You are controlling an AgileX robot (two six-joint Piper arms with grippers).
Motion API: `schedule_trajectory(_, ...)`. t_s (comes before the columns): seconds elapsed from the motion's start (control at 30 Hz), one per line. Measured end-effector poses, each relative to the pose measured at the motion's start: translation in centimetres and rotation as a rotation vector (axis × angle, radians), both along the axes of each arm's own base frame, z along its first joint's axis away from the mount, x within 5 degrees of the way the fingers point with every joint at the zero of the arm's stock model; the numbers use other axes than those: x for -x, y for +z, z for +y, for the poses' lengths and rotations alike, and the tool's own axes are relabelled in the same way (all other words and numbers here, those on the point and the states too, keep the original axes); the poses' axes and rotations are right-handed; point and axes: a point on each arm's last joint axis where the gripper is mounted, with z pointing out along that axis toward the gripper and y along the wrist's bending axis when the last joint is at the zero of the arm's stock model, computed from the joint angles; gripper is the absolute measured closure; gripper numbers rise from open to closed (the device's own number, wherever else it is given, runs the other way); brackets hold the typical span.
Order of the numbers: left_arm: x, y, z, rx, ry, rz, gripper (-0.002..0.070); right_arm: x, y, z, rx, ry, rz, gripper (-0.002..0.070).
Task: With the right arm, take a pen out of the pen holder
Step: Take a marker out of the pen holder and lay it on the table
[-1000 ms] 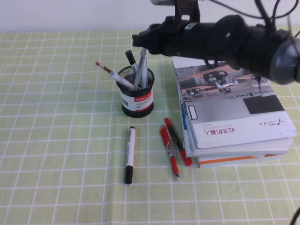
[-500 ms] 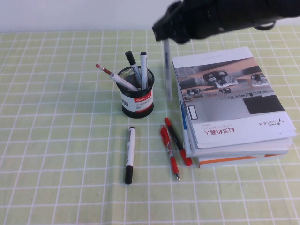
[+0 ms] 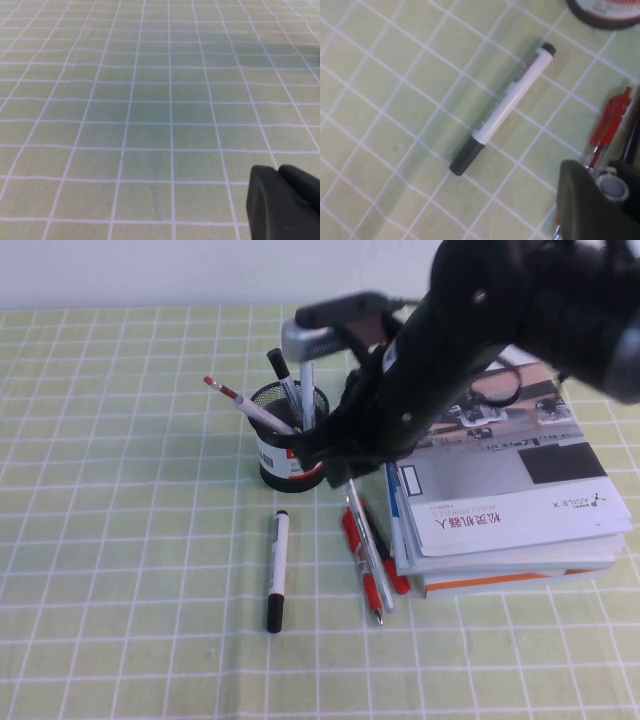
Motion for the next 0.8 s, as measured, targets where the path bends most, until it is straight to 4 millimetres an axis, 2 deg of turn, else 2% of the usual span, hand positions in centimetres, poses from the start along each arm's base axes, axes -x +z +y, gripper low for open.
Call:
schedule_trajectory(0.2,0.0,0.0,0.0,0.0,0.0,0.0,0.068,-2.7,-6.0,2.1,0.055,-0.058,0.102,0.0631)
schedule_trajectory(0.33,0.0,0.0,0.0,0.0,0.0,0.0,0.068,-3.9,-9.3,3.0,0.055,-0.106,0.144,0.0631)
schedule_trajectory(0.53,0.0,0.0,0.0,0.0,0.0,0.0,0.068,-4.7,-11.8,3.9,0.016,-0.164,0.172,0.0631)
schedule_trajectory(0.8,0.0,0.0,0.0,0.0,0.0,0.0,0.068,-5.2,-13.1,4.3,0.003,-0.18,0.171,0.0632)
